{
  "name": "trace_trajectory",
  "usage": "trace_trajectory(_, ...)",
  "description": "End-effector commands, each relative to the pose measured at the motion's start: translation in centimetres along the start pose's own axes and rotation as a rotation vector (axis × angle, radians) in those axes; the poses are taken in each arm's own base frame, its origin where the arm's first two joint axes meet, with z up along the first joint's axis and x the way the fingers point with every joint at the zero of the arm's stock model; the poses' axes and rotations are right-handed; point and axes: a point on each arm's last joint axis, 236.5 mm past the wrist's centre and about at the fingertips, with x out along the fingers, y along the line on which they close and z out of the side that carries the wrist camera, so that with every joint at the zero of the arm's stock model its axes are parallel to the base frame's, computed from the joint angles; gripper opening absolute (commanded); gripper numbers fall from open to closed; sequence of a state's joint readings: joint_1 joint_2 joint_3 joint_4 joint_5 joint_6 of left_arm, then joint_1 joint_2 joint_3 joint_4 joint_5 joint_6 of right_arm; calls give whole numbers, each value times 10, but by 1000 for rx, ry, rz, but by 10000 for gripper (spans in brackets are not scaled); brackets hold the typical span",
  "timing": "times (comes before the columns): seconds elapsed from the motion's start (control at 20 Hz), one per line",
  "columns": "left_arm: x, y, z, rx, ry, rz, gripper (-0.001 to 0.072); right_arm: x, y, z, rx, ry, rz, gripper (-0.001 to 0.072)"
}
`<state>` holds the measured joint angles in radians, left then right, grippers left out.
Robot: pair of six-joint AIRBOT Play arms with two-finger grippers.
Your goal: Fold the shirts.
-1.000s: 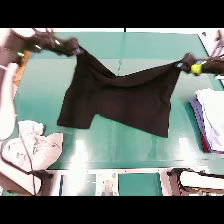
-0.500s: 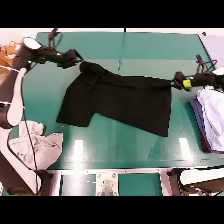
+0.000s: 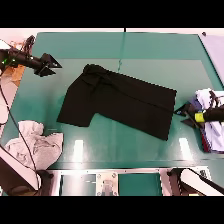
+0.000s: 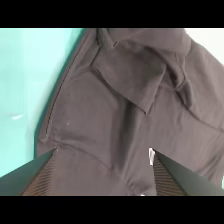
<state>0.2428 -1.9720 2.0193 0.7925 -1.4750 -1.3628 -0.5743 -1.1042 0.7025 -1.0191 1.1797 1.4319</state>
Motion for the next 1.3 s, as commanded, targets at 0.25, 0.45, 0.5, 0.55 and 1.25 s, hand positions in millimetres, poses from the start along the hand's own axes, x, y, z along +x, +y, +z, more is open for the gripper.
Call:
trace_trajectory(0.25, -5, 3, -10, 27, 39, -7, 667, 40, -28, -79, 144, 144, -11, 673)
trace_trajectory(0.45, -5, 2, -8, 26, 31, -13, 667, 65, -7, -71, 146, 90, 79, 672)
trace_trajectory(0.5, -5, 2, -9, 26, 34, -14, 667, 69, 2, -72, 145, 102, 112, 651)
trace_trajectory(0.55, -5, 1, -10, 26, 39, -15, 667, 72, 12, -74, 136, 114, 151, 408)
trace_trajectory(1.25, 37, 4, -74, -40, 277, -6, 667, 15, -9, 41, 45, -64, 27, 17)
